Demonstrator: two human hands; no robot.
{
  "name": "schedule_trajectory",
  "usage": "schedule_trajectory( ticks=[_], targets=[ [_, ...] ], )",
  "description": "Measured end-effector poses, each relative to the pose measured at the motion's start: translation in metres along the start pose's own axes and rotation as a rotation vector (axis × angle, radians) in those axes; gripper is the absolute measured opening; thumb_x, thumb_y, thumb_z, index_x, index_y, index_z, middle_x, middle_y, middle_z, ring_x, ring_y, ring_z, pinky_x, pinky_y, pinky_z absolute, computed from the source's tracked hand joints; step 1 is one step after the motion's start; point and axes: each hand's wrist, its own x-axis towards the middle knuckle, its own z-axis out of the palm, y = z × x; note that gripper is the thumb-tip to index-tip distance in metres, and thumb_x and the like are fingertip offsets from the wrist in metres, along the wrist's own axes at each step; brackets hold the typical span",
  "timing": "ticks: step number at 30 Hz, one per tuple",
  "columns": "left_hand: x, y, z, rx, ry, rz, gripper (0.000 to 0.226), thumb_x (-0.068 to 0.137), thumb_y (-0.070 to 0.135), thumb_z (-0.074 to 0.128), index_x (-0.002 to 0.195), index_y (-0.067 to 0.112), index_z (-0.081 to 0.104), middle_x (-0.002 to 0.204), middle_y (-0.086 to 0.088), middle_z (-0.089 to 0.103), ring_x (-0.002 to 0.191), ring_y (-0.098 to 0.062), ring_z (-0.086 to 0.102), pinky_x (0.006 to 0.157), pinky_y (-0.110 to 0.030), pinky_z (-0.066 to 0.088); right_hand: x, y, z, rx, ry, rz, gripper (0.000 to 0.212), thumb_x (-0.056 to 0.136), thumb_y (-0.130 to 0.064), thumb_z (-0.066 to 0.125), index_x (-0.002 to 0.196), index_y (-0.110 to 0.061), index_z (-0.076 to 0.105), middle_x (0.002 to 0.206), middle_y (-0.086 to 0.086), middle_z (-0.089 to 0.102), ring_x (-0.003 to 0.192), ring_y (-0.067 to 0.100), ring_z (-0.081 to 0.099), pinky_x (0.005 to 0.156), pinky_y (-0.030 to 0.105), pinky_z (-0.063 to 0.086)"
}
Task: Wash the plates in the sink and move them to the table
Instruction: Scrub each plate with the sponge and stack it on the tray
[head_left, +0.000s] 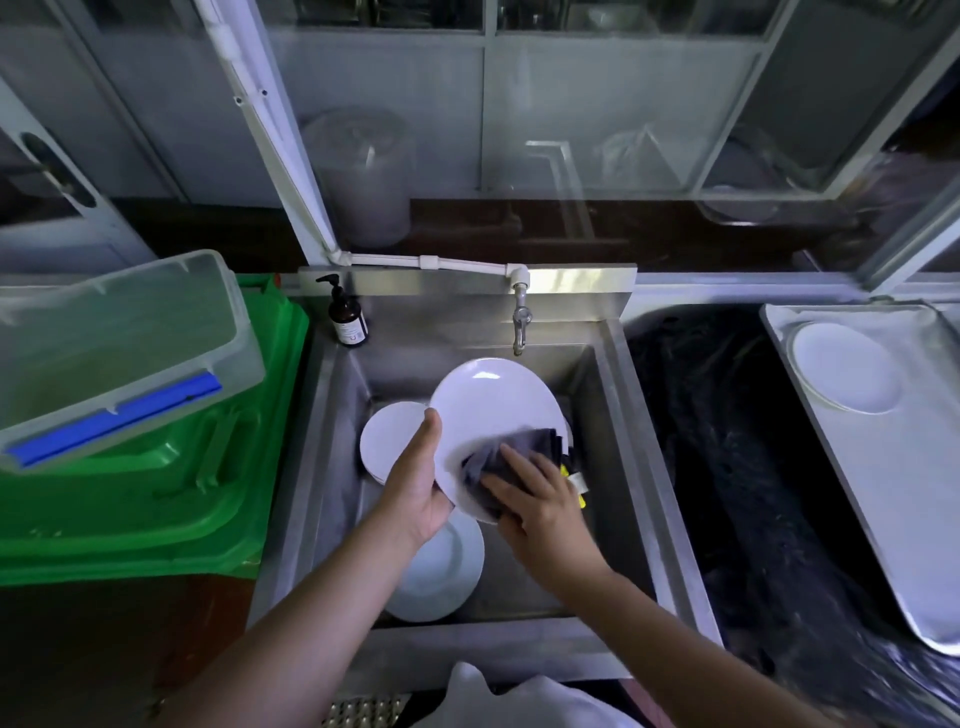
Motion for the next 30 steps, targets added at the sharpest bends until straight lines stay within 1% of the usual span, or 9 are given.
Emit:
schedule_trajectory(
  ticks=[2, 6, 11, 15, 18, 20, 23, 27, 30],
  targets=[
    [-0.001, -0.004, 0.0, 0.006, -0.015, -0.042, 0.068, 0.101, 0.059, 0.04, 0.139, 0.004, 0.057, 0.123, -0.018, 0.071, 0.105, -0.025, 0.073, 0.084, -0.036, 0.062, 0.013, -0.008, -0.002, 0.02, -0.008, -0.052, 0.04, 0.088, -0.029, 0.054, 0.126, -0.034, 0.064, 0.147, 0.004, 0.054, 0.125, 0.044, 0.054, 0.091, 0.057, 0.051],
    [-0.005, -0.015, -0.002, 0.037, -0.032, -0.095, 0.063, 0.101, 0.061, 0.036, 0.14, 0.018, 0.059, 0.133, -0.014, 0.068, 0.115, -0.026, 0.069, 0.086, -0.038, 0.06, 0.062, 0.003, -0.021, -0.082, -0.028, -0.109, 0.04, 0.084, -0.03, 0.05, 0.117, -0.031, 0.074, 0.147, 0.003, 0.056, 0.131, 0.041, 0.053, 0.095, 0.057, 0.044],
    [-0.007, -0.014, -0.008, 0.017, -0.023, -0.012, 0.061, 0.102, 0.056, 0.041, 0.144, 0.013, 0.054, 0.134, -0.015, 0.067, 0.119, -0.028, 0.067, 0.088, -0.042, 0.059, 0.054, 0.02, -0.025, -0.128, -0.065, 0.181, 0.052, 0.082, -0.035, 0.04, 0.125, -0.034, 0.068, 0.146, -0.001, 0.054, 0.13, 0.038, 0.05, 0.093, 0.058, 0.046],
    [0.002, -0.006, -0.015, -0.113, -0.018, 0.065, 0.073, 0.096, 0.058, 0.049, 0.15, 0.009, 0.045, 0.141, -0.021, 0.061, 0.126, -0.035, 0.062, 0.089, -0.046, 0.06, 0.002, -0.007, -0.014, -0.091, -0.056, 0.03, 0.047, 0.081, -0.035, 0.058, 0.127, -0.031, 0.065, 0.142, 0.001, 0.056, 0.12, 0.036, 0.055, 0.086, 0.051, 0.051],
    [0.008, -0.007, -0.024, -0.155, 0.025, 0.044, 0.076, 0.096, 0.06, 0.054, 0.152, 0.01, 0.043, 0.144, -0.023, 0.057, 0.131, -0.04, 0.057, 0.096, -0.05, 0.056, -0.015, -0.009, -0.016, -0.192, -0.179, -0.104, 0.068, 0.078, -0.055, 0.066, 0.14, -0.033, 0.052, 0.149, 0.001, 0.048, 0.129, 0.034, 0.049, 0.095, 0.052, 0.045],
    [0.009, -0.009, -0.027, -0.174, 0.006, 0.016, 0.078, 0.095, 0.059, 0.058, 0.153, 0.01, 0.041, 0.146, -0.022, 0.055, 0.134, -0.041, 0.054, 0.099, -0.052, 0.054, -0.011, 0.001, -0.022, -0.282, -0.194, -0.149, 0.071, 0.077, -0.045, 0.072, 0.144, -0.034, 0.047, 0.147, 0.001, 0.049, 0.125, 0.033, 0.051, 0.092, 0.049, 0.046],
    [0.006, -0.011, -0.019, -0.161, 0.02, -0.013, 0.065, 0.098, 0.049, 0.056, 0.15, 0.012, 0.043, 0.141, -0.023, 0.059, 0.127, -0.041, 0.06, 0.091, -0.053, 0.058, -0.008, 0.008, -0.023, -0.389, -0.082, -0.192, 0.062, 0.078, -0.02, 0.072, 0.136, -0.03, 0.053, 0.13, 0.003, 0.059, 0.104, 0.034, 0.059, 0.079, 0.043, 0.047],
    [0.01, -0.01, -0.014, -0.098, 0.108, -0.032, 0.041, 0.107, 0.024, 0.046, 0.145, 0.012, 0.046, 0.135, -0.028, 0.062, 0.108, -0.042, 0.065, 0.097, -0.06, 0.052, 0.0, 0.017, -0.03, -0.433, -0.053, -0.28, 0.047, 0.084, -0.02, 0.064, 0.131, -0.026, 0.058, 0.116, 0.002, 0.064, 0.091, 0.032, 0.06, 0.073, 0.041, 0.044],
    [0.019, -0.011, -0.021, 0.113, 0.219, 0.007, 0.045, 0.104, 0.022, 0.05, 0.148, 0.016, 0.044, 0.14, -0.022, 0.059, 0.112, -0.038, 0.063, 0.092, -0.055, 0.056, 0.008, 0.022, -0.038, -0.43, -0.084, -0.32, 0.043, 0.085, -0.023, 0.063, 0.128, -0.026, 0.059, 0.111, -0.001, 0.064, 0.092, 0.029, 0.06, 0.074, 0.04, 0.044]
  ],
)
